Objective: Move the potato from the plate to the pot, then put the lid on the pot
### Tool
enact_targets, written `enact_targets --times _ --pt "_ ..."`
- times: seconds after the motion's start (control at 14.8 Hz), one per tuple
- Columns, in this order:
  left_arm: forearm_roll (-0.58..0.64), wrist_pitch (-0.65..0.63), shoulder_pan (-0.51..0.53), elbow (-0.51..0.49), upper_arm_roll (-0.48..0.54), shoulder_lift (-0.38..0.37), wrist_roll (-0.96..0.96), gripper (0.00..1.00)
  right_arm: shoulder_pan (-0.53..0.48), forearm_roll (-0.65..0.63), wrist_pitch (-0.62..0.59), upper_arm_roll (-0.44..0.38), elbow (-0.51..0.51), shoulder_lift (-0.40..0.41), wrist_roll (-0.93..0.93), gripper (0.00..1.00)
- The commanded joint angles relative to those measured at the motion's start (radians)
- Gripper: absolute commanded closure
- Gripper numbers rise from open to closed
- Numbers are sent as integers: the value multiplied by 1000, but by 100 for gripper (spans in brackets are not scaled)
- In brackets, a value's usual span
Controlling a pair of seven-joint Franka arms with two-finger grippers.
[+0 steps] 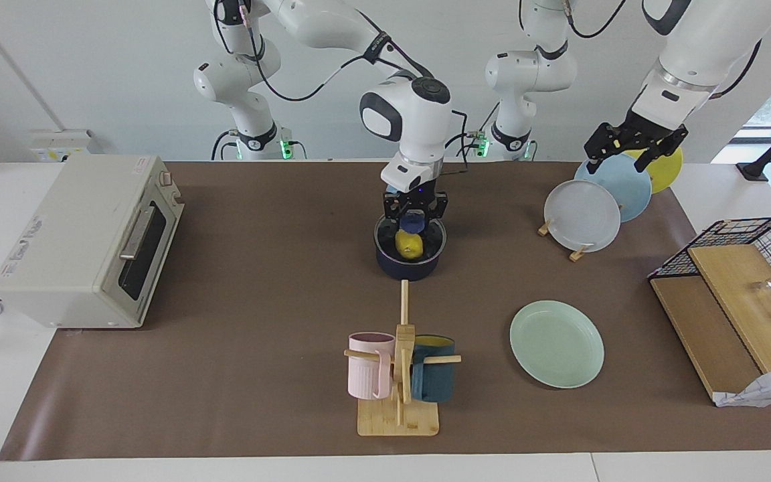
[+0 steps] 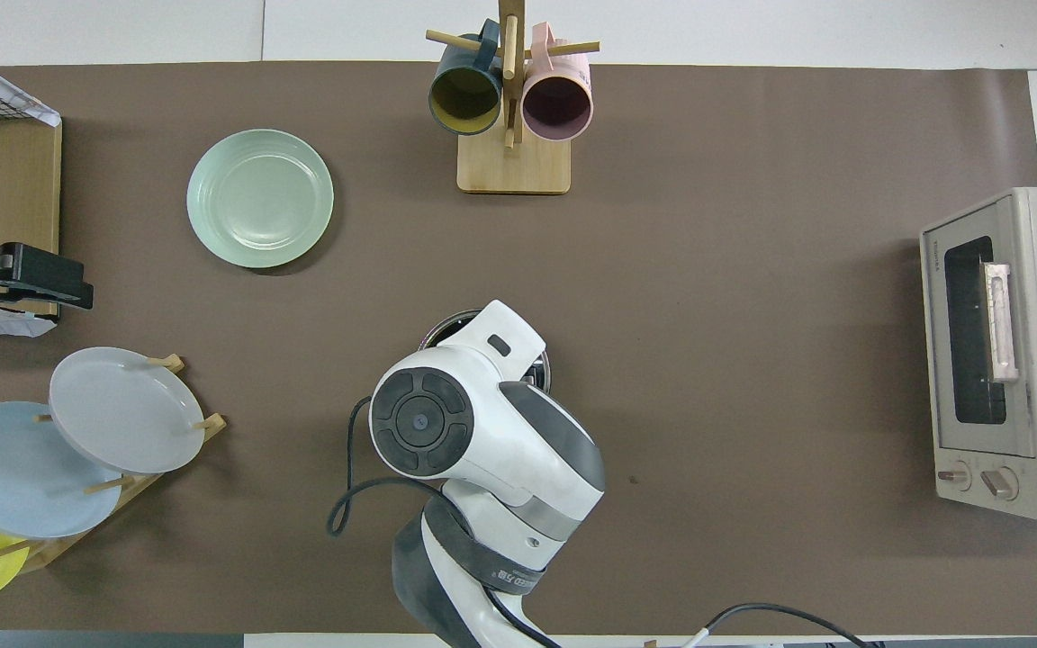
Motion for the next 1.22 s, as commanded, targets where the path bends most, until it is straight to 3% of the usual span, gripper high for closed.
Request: enact_targets --times 0.0,0.07,0.14,0.2,0.54,0.88,1.15 --pt "8 -9 2 17 8 9 36 0 7 -7 46 3 -54 -20 28 100" --pt "8 -4 5 17 8 9 45 0 7 -7 46 3 -54 -20 28 100" --pt "8 8 5 15 8 9 48 0 4 -7 46 3 -54 -20 28 79" --pt "8 13 5 15 8 9 46 0 1 -7 46 3 -54 -20 28 3" --pt "8 33 5 3 8 4 46 0 -36 -6 -7 1 -16 -38 4 0" --pt "7 36 5 3 8 4 48 0 -121 11 -197 1 122 -53 -111 0" --pt "7 36 3 3 8 6 45 0 -249 24 -377 0 137 -147 -319 0"
